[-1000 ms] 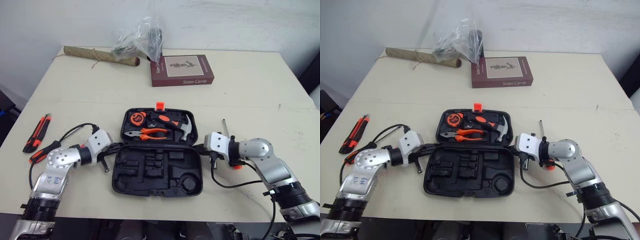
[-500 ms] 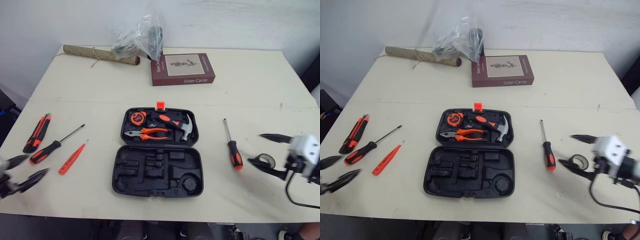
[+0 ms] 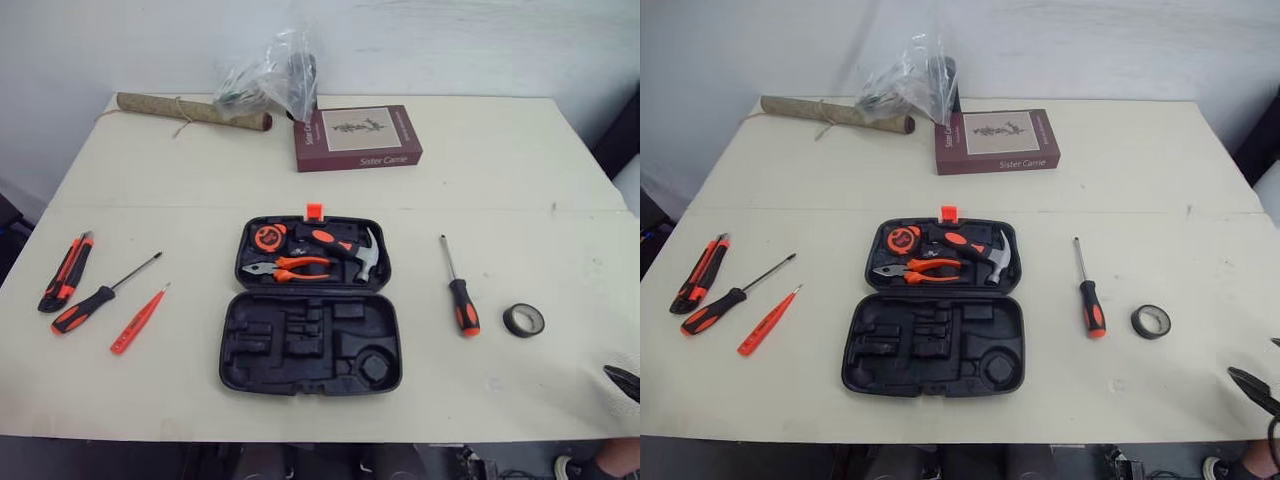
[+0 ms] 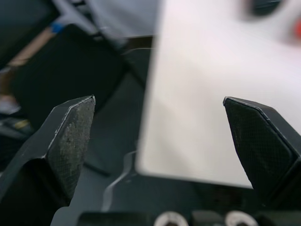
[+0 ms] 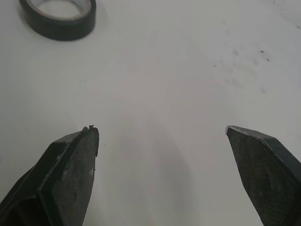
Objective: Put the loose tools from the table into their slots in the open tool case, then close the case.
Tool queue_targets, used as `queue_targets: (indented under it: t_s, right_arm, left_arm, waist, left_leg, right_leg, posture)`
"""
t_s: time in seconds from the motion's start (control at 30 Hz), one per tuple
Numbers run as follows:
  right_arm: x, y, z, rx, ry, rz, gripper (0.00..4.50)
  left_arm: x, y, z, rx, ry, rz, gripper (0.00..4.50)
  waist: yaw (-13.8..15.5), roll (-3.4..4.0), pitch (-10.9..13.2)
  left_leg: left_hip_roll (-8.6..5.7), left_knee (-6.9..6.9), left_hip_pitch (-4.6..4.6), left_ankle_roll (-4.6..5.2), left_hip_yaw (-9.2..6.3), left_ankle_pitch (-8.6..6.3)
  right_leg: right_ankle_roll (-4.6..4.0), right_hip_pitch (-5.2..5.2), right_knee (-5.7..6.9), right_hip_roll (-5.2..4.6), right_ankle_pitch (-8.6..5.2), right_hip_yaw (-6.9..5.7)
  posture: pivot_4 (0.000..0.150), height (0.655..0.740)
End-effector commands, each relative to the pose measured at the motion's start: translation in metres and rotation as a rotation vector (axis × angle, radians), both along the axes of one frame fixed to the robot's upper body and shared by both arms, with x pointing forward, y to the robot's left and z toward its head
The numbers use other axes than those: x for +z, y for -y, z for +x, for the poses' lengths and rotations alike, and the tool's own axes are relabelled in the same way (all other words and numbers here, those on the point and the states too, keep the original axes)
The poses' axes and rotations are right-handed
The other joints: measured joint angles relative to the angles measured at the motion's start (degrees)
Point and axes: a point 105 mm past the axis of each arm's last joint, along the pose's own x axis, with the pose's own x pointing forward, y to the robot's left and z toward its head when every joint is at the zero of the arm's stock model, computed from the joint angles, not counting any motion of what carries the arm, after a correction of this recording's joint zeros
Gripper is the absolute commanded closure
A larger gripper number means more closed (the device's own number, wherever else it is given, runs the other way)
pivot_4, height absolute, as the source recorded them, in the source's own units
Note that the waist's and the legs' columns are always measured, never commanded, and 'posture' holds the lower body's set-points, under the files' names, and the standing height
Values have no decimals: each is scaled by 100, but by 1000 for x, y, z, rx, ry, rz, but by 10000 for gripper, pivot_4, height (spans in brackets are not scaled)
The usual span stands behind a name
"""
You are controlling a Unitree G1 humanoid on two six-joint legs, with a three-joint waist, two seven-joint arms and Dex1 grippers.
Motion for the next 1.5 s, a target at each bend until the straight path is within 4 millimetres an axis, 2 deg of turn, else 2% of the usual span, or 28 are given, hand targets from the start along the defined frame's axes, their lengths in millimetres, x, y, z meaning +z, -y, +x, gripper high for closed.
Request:
queue_targets:
  t_s: [0.03,0.17,0.27,0.47,0.57,0.73,0.97,1.13,1.23,1.33,1.43,1.47,1.5]
  right_arm:
    - [31,-46,27,190,123,77,0]
    - [49,-97,43,386,199,142,0]
    - [59,-124,47,473,218,179,0]
    - [83,-190,44,700,314,205,0]
    - [87,-217,30,836,351,204,0]
    - [83,-231,22,913,357,176,0]
    - [80,-227,23,901,347,156,0]
    - [80,-226,26,891,357,149,0]
    - [79,-225,26,892,356,148,0]
    - [78,-224,27,892,356,143,0]
    - [79,-223,24,899,360,143,0]
    - [79,-223,23,903,357,145,0]
    - [79,-223,22,906,359,149,0]
  left_arm:
    - [22,33,41,-213,24,22,582]
    - [35,73,88,-436,-68,63,582]
    - [38,86,110,-489,-158,74,582]
    - [23,87,127,-477,-377,57,582]
    - [12,80,135,-444,-415,63,582]
    - [-2,75,141,-419,-464,14,582]
    - [-19,79,138,-439,-541,-55,582]
    - [-22,85,139,-460,-540,-63,582]
    - [-29,86,135,-458,-557,-64,7848]
    - [-30,86,136,-454,-536,-64,22534]
    - [-6,96,148,-521,-376,-44,35344]
    - [2,100,151,-543,-327,-40,37244]
    - [20,110,157,-612,-209,-7,37204]
  waist:
    - [-9,1,1]
    - [-4,0,1]
    - [-1,2,2]
    - [-31,0,3]
    - [-13,-1,3]
    - [16,-19,-3]
    - [15,-28,-7]
    - [14,-27,-8]
    - [15,-26,-8]
    - [13,-23,-10]
    - [19,-22,-10]
    - [26,-22,-10]
    - [48,-24,-9]
  left_leg:
    - [0,0,-1,-2,6,2]
    - [5,-17,-4,-39,16,34]
    - [-2,-24,-3,-11,31,50]
    - [-3,-33,-2,-2,58,53]
    - [-2,-32,-1,-2,66,54]
    - [-6,-25,-6,2,69,56]
    - [-5,-14,-5,6,71,57]
    - [-5,-14,-4,7,72,58]
    - [-7,-14,-4,9,72,58]
    - [-9,-13,-2,11,74,59]
    - [-9,-13,-2,12,75,60]
    - [-10,-12,-1,13,74,61]
    - [-9,-11,-3,13,74,61]
  right_leg:
    - [-3,-17,10,1,-1,9]
    - [-14,-29,22,13,-7,12]
    - [-14,-33,24,14,-6,12]
    - [-5,-41,41,30,-2,-17]
    - [-5,-51,50,54,-2,-15]
    - [-3,-57,57,60,-1,-12]
    - [0,-55,64,58,1,-11]
    - [0,-55,65,56,1,-9]
    - [0,-55,66,53,1,-8]
    - [1,-54,65,51,1,-6]
    - [1,-53,66,50,1,-6]
    - [1,-53,67,48,1,-6]
    - [1,-53,66,46,1,-7]
  posture:
    - [1500,7400]
    - [1500,7400]
    - [1500,7400]
    - [1500,7400]
    - [1500,7400]
    - [1500,7400]
    - [1500,7400]
    - [1500,7400]
    - [1500,7400]
    - [1500,7400]
    - [1500,7400]
    - [1500,7400]
    - [1500,7400]
